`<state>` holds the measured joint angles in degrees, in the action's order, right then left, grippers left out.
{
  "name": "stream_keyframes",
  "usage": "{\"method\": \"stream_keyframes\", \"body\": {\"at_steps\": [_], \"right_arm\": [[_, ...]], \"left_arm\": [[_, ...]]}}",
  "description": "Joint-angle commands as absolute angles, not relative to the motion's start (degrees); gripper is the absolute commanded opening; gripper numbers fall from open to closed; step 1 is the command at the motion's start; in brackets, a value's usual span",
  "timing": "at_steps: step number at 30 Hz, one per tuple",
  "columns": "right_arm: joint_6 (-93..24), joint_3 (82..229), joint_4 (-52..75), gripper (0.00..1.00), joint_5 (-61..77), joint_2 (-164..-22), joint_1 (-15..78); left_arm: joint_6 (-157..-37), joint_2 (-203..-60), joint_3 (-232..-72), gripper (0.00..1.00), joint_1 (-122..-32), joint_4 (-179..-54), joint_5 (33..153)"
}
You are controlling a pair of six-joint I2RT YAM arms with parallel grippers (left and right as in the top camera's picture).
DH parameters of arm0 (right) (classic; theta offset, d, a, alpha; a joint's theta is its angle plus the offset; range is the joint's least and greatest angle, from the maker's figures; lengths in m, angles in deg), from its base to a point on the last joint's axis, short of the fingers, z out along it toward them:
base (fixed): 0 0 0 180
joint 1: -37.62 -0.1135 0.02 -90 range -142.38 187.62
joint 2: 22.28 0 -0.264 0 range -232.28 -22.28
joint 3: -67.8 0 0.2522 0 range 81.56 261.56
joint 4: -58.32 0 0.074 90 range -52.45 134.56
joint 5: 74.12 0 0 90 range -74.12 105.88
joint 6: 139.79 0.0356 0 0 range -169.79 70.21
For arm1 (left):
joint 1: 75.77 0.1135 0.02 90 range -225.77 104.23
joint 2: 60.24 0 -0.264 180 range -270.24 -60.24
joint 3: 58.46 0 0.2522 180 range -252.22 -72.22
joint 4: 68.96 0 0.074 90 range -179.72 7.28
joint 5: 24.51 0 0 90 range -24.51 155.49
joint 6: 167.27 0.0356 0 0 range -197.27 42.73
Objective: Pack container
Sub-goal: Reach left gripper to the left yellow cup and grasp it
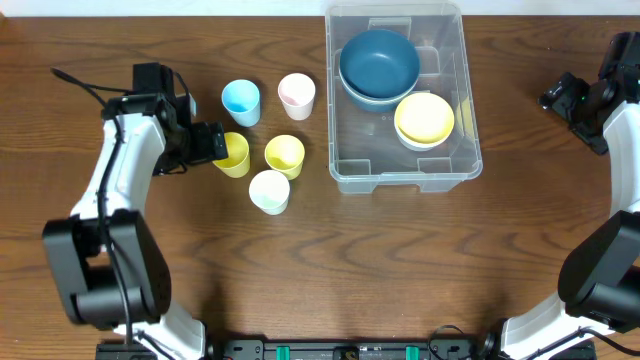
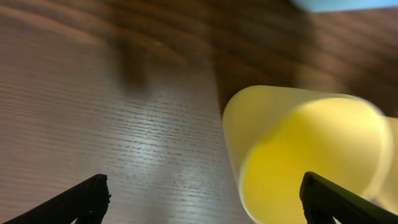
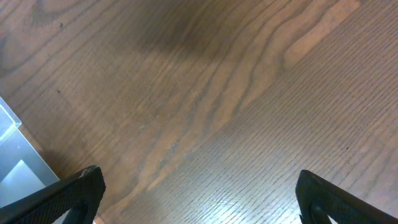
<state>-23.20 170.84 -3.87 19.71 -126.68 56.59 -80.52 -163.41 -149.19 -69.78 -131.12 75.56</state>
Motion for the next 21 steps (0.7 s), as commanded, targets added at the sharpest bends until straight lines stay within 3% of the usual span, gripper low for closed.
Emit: {"method": "stream_keyframes", "body": {"at_steps": [1,4,7,11,13,19,21], "right_arm": [[-22.42,170.7,-3.89,0.99,19.93,-126.57,56.7],[-22.42,170.7,-3.89,0.99,19.95,-126.57,56.7],[-22.42,170.7,-3.89,0.99,19.95,-126.57,56.7],[-22.42,170.7,-3.89,0.99,19.95,-126.57,56.7],[-22.42,170.7,-3.89,0.99,19.95,-126.57,56.7],[-22.42,170.7,-3.89,0.99,19.95,-126.57,56.7],[-22.42,170.7,-3.89,0.99,19.95,-126.57,56.7]], "left_arm": [[-81.48,-166.38,-150.4,0.98,-69.62,-130.86,74.86],[-81.44,-167.98,-150.4,1.0,-69.62,-129.68,74.86],[-81.42,-168.92,-150.4,0.95,-69.62,-129.53,74.88],[-80.74,-169.92,-150.4,0.74,-69.71,-129.14,74.9],[-80.78,-170.01,-150.4,0.54,-69.73,-129.03,74.94],[-80.83,-169.97,-150.42,0.11,-69.73,-128.44,75.51],[-80.83,-169.95,-150.7,0.06,-69.73,-128.5,75.51]]}}
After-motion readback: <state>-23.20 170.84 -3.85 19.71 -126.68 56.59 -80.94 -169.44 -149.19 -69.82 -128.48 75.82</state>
